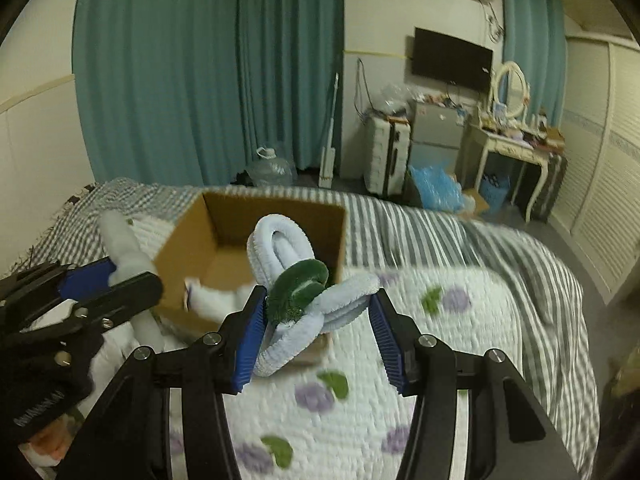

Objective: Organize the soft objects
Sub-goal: 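Carry both items into the box and open both tools, then grasp the floral tissue box with the right tool, then grasp the lace-trimmed cream cloth with the left tool while the right tool holds the tissue box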

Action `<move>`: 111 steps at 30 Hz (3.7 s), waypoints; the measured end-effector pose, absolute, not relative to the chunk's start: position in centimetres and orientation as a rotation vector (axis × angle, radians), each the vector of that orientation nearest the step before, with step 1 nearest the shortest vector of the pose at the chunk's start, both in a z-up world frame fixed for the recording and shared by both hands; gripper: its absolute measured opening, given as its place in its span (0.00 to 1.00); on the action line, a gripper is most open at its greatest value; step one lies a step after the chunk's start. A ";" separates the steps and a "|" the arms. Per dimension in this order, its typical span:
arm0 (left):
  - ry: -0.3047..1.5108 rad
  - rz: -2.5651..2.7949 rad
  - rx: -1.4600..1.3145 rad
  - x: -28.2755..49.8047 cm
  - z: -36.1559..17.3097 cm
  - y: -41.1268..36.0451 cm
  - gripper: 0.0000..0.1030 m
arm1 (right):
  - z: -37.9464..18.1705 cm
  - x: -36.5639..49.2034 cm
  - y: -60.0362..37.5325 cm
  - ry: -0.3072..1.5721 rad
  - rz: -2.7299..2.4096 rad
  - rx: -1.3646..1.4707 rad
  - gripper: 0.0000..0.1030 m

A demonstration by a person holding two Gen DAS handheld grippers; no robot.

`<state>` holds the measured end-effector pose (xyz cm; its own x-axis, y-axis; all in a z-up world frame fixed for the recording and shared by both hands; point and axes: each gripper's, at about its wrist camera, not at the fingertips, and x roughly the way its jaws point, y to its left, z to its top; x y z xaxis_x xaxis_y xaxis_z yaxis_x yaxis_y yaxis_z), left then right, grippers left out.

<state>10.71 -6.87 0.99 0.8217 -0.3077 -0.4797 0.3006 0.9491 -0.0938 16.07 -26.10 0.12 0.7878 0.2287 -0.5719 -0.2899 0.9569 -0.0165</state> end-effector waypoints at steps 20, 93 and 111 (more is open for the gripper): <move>0.512 -0.213 0.154 21.3 -4.3 -4.9 0.83 | -4.4 26.6 -23.9 0.660 0.274 0.005 0.86; 0.733 -0.119 0.020 10.1 -10.9 -3.1 0.90 | -8.2 11.2 -32.2 0.784 0.279 0.136 0.29; 0.858 -0.131 -0.076 17.6 -16.9 -7.8 0.62 | -13.8 13.7 -36.9 0.891 0.116 0.155 0.27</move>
<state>17.57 -7.84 -16.91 0.6467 -0.1457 -0.7487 0.0848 0.9892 -0.1193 13.66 -36.90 -13.82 0.6237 0.1653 -0.7639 -0.0364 0.9825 0.1829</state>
